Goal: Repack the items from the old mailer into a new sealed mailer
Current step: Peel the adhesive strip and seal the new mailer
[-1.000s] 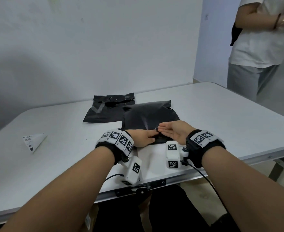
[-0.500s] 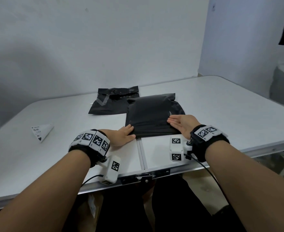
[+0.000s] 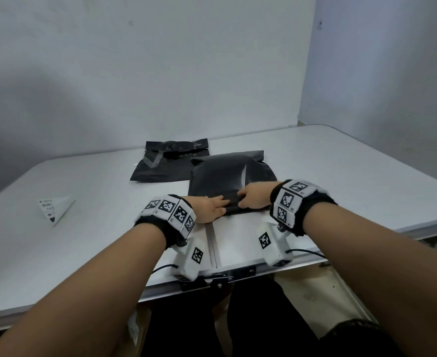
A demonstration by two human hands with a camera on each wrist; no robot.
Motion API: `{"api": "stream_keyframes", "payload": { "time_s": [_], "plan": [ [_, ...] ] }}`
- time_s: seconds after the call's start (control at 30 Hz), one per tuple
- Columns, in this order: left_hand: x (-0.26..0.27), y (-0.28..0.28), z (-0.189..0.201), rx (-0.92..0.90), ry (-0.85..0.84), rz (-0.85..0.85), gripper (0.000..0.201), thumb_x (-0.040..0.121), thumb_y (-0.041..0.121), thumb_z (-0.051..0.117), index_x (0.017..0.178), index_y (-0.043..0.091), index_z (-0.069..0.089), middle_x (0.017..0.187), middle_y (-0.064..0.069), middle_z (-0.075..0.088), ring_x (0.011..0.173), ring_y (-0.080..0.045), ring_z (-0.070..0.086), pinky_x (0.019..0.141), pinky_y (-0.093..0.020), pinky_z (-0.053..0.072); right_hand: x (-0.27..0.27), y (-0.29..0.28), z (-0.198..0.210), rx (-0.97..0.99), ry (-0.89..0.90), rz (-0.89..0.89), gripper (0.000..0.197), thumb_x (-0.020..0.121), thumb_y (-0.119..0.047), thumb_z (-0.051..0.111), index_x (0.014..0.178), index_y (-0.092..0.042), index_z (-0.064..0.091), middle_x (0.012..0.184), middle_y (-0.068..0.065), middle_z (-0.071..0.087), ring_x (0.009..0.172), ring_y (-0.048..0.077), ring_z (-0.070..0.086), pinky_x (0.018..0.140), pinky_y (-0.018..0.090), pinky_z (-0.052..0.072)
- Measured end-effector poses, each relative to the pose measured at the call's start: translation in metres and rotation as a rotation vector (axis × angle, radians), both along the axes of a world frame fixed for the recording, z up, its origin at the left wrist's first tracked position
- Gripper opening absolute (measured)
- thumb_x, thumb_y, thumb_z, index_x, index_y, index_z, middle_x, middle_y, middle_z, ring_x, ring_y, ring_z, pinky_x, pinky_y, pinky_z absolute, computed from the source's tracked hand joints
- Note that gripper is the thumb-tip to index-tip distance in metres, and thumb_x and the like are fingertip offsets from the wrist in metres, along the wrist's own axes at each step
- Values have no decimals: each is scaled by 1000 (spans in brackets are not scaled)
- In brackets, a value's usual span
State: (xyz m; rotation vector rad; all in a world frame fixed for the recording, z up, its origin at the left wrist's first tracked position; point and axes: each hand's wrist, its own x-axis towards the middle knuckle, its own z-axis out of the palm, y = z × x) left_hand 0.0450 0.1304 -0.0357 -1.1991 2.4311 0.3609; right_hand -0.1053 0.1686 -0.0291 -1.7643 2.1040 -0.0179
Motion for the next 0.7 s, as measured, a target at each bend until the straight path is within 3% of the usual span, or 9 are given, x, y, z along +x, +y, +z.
{"api": "stream_keyframes", "payload": {
  "time_s": [0.1, 0.2, 0.27, 0.37, 0.53, 0.7],
  "plan": [
    [-2, 0, -2, 2, -50, 31, 50, 105, 27, 18, 153, 16, 11, 162, -5, 1, 148, -31, 10, 118, -35, 6, -7, 6, -20, 50, 81, -25, 54, 93, -42, 43, 135, -9, 46, 142, 14, 47, 129, 33, 45, 106, 41, 37],
    [0, -1, -3, -6, -88, -18, 50, 105, 28, 17, 153, 17, 9, 162, -5, -2, 148, -33, 4, 119, -40, 3, -17, 14, -28, 82, 129, -97, 64, 95, -49, 36, 145, -10, 34, 151, 19, 31, 140, 38, 28, 113, 47, 26],
    [1, -2, -6, -13, -110, -36, 51, 105, 34, 14, 153, 24, 3, 162, -2, -5, 148, -36, 1, 120, -46, 3, -22, 19, -23, 126, 166, -131, 63, 98, -51, 25, 148, -12, 30, 153, 19, 27, 142, 37, 23, 116, 45, 23],
    [1, -5, -10, 15, -88, -21, 51, 104, 37, 13, 152, 28, -1, 162, 1, -7, 148, -36, -3, 120, -47, 1, -32, 25, -15, 115, 159, -149, 66, 98, -53, 24, 144, -7, 36, 151, 15, 35, 139, 30, 34, 115, 36, 25],
    [3, -7, -14, 30, -55, -33, 51, 104, 38, 14, 152, 31, -2, 161, 4, -8, 148, -35, -6, 120, -46, 0, -31, 27, -18, 143, 218, -99, 65, 99, -53, 22, 145, -9, 36, 151, 13, 36, 140, 30, 31, 114, 37, 24],
    [18, -17, -19, 31, -37, -11, 50, 100, 49, 14, 149, 44, 3, 162, 0, -6, 147, -38, -2, 120, -48, -2, -26, 24, -14, 164, 206, -104, 64, 100, -49, 22, 143, -5, 37, 150, 13, 37, 140, 29, 33, 114, 35, 23]
  ]
}}
